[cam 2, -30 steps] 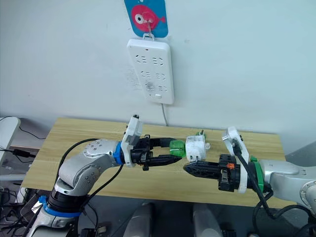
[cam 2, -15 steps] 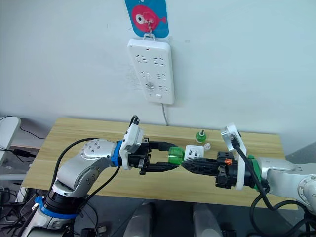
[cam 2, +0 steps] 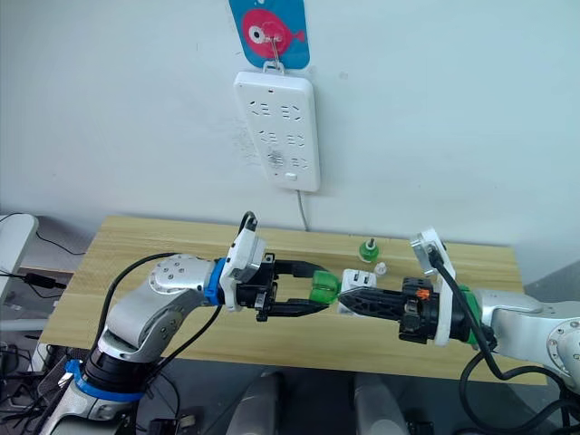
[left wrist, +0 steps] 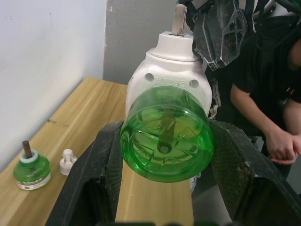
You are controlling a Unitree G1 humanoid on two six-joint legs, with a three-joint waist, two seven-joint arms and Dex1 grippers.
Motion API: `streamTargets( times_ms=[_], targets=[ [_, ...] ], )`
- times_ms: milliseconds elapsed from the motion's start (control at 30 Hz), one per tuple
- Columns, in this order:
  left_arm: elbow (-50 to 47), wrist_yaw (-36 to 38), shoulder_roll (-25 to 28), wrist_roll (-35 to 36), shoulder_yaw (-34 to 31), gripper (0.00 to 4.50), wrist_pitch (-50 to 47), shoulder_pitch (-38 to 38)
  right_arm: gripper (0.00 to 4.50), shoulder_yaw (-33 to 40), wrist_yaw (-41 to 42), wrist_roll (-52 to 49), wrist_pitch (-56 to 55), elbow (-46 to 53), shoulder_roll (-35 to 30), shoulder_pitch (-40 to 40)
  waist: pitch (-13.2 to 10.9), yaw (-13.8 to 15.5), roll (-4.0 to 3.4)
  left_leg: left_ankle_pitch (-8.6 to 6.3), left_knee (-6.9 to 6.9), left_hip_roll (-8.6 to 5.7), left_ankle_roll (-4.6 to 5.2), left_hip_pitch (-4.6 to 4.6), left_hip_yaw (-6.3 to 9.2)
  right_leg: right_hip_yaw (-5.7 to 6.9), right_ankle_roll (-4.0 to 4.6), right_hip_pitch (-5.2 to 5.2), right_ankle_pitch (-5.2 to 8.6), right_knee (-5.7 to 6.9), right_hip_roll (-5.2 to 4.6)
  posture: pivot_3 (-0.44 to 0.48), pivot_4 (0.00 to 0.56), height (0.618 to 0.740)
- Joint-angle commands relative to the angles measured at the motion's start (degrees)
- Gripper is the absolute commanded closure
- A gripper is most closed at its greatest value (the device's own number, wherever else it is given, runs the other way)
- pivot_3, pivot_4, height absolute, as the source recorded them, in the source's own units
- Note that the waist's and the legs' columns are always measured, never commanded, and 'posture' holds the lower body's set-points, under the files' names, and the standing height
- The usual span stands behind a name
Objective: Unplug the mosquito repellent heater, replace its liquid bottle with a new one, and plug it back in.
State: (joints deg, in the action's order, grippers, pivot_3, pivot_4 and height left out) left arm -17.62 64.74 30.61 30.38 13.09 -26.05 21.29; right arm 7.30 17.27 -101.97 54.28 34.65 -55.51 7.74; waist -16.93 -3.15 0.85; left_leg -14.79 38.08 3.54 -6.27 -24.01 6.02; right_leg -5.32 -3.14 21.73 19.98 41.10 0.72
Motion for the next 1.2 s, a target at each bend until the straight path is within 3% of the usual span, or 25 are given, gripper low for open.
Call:
streamTargets(
  times_ms=[33, 100, 267, 467, 633, 833, 1067, 1200],
  targets=[
    [0.05, -2.00, -1.66, 2.83, -1.47, 2.13, -2.62, -1.46, 4.33, 6.49, 1.41, -2.44, -2.01, 0.09, -1.04, -0.75, 0.00, 0.00, 0.00, 0.00, 0.00, -0.01, 0.00, 0.00, -0.02, -0.01, 0.00, 0.00, 0.00, -0.01, 0.00, -0.082, 0.247, 0.697],
    [1.33, -6.35, -4.12, 6.59, -4.33, 2.13, -7.43, -2.52, 3.93, 10.59, -0.20, -3.02, -3.92, -0.76, -0.42, -2.02, 0.00, -0.01, 0.00, 0.00, 0.00, 0.01, 0.00, 0.01, 0.01, 0.01, 0.00, 0.00, 0.00, 0.01, 0.00, -0.091, 0.247, 0.697],
    [2.03, -16.89, -11.06, 17.00, -10.63, 2.13, -19.14, -3.48, 2.09, 16.23, -5.90, 3.81, -8.79, -1.64, 3.91, -7.26, 0.01, -0.03, 0.02, 0.00, 0.02, -0.01, 0.00, -0.02, 0.02, 0.02, -0.01, 0.00, 0.00, 0.01, -0.01, -0.113, 0.248, 0.697],
    [7.21, -32.08, -19.43, 34.59, -20.18, 2.13, -33.09, -1.61, 0.02, 14.63, -12.76, 13.10, -15.36, 2.46, 15.35, -14.19, 0.03, -0.23, 0.03, 0.03, 0.01, 0.00, -0.06, -0.02, 0.02, 0.02, -0.01, 0.02, 0.00, 0.04, -0.01, -0.140, 0.248, 0.697],
    [12.21, -43.66, -23.69, 50.13, -24.75, 2.13, -40.22, 0.14, 0.00, 8.42, -17.20, 18.43, -19.06, 4.56, 25.65, -14.05, 0.05, -0.93, 0.02, 0.15, 0.06, 0.00, -0.27, 0.06, -0.04, -0.07, -0.01, 0.02, 0.00, 0.15, -0.01, -0.155, 0.245, 0.697],
    [15.23, -55.88, -25.01, 66.39, -23.93, 2.13, -41.53, 0.28, 0.00, 2.92, -18.28, 19.72, -20.55, 4.82, 32.03, -10.22, 0.06, -1.68, 0.01, 0.16, 0.06, 0.00, -0.29, 0.06, -0.04, -0.10, -0.01, 0.03, 0.00, 0.19, 0.00, -0.166, 0.242, 0.697],
    [14.24, -65.37, -23.70, 79.83, -19.50, 2.13, -38.29, -1.01, 0.00, 0.17, -17.84, 18.83, -20.66, 4.35, 34.25, -5.00, 0.10, -1.71, 0.00, 0.17, 0.07, -0.01, -0.30, 0.05, -0.04, -0.08, -0.01, 0.02, 0.00, 0.19, -0.01, -0.171, 0.240, 0.697],
    [13.78, -67.89, -23.11, 82.56, -18.24, 2.14, -36.21, -1.68, 0.00, -1.19, -18.05, 17.15, -21.31, 3.44, 36.46, -1.10, 0.13, -1.76, -0.01, 0.17, 0.08, -0.01, -0.30, 0.06, -0.03, -0.08, -0.01, 0.02, 0.00, 0.20, 0.00, -0.171, 0.239, 0.697]
  ],
)
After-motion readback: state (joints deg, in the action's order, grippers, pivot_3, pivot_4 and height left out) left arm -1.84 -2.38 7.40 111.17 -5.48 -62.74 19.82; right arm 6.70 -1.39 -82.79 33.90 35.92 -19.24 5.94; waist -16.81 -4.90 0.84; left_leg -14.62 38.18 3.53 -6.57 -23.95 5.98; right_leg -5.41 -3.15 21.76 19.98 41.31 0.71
